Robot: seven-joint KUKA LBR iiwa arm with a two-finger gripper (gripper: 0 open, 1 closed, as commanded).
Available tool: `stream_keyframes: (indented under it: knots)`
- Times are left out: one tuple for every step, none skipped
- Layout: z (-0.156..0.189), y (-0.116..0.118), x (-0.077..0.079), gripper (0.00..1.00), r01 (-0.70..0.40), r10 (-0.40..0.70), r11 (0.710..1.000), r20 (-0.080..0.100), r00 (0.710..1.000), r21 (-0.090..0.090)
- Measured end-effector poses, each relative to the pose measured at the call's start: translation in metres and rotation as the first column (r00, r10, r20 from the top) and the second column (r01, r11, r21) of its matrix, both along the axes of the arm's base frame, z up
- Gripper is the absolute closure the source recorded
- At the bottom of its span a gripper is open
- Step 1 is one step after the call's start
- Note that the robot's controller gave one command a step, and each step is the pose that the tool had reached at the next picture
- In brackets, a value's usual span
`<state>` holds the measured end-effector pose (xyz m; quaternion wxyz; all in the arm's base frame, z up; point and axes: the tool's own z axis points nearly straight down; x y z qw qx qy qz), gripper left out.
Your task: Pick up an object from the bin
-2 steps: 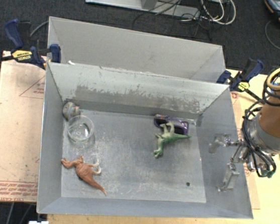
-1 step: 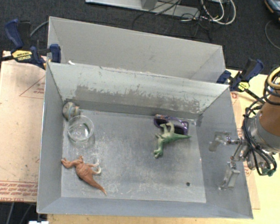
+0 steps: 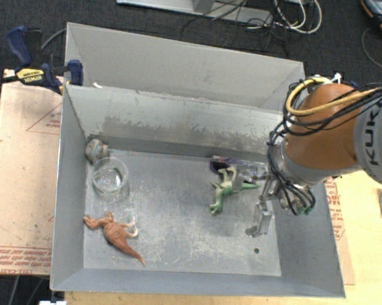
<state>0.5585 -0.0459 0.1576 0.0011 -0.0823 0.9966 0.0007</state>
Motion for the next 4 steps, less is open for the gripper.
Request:
stream_keyframes:
  knots:
    - [0.024,-0.031,0.011,0.00,0.028,-0.028,1.000,-0.001,1.000,0.000]
    - [-0.021,0.049,0.032,0.00,0.090,-0.090,0.996,0.003,0.996,0.001]
    - [-0.055,0.019,0.101,0.00,0.033,-0.033,0.999,0.006,0.999,-0.002]
    - [-0.078,-0.003,0.074,1.00,0.007,-0.007,1.000,0.005,1.000,0.001]
